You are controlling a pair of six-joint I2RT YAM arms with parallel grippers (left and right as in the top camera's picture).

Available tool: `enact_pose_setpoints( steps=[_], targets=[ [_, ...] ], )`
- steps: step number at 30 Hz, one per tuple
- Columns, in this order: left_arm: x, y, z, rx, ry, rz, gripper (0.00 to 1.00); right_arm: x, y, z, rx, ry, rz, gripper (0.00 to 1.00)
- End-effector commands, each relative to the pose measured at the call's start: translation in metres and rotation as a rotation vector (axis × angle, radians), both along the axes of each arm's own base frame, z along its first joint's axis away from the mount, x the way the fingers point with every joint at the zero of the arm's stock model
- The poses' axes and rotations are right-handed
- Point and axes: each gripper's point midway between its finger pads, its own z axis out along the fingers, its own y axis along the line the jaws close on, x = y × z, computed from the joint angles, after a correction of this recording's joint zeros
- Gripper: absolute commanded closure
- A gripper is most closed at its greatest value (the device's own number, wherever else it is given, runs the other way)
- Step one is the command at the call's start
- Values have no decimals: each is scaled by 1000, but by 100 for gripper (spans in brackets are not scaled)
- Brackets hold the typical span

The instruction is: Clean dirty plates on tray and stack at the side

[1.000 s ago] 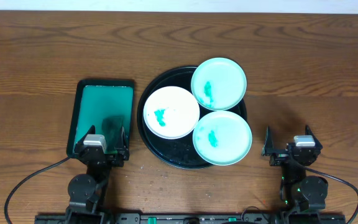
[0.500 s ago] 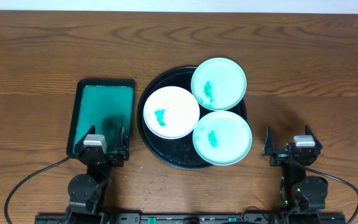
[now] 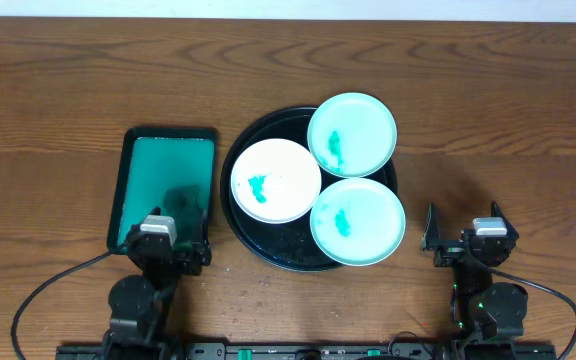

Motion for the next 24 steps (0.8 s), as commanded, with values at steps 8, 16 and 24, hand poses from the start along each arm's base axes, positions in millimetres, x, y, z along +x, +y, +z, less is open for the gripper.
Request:
enact_pose_setpoints(
  steps=[8, 16, 24],
  targets=[
    [-2, -1, 61, 12, 306, 7, 19, 0, 2, -2, -7, 5, 5, 1],
    [-8, -5, 92, 66, 794, -11, 19, 0, 2, -2, -7, 5, 5, 1],
    [-24, -33, 102, -15, 1188, -128, 19, 0, 2, -2, -7, 5, 5, 1]
  ],
)
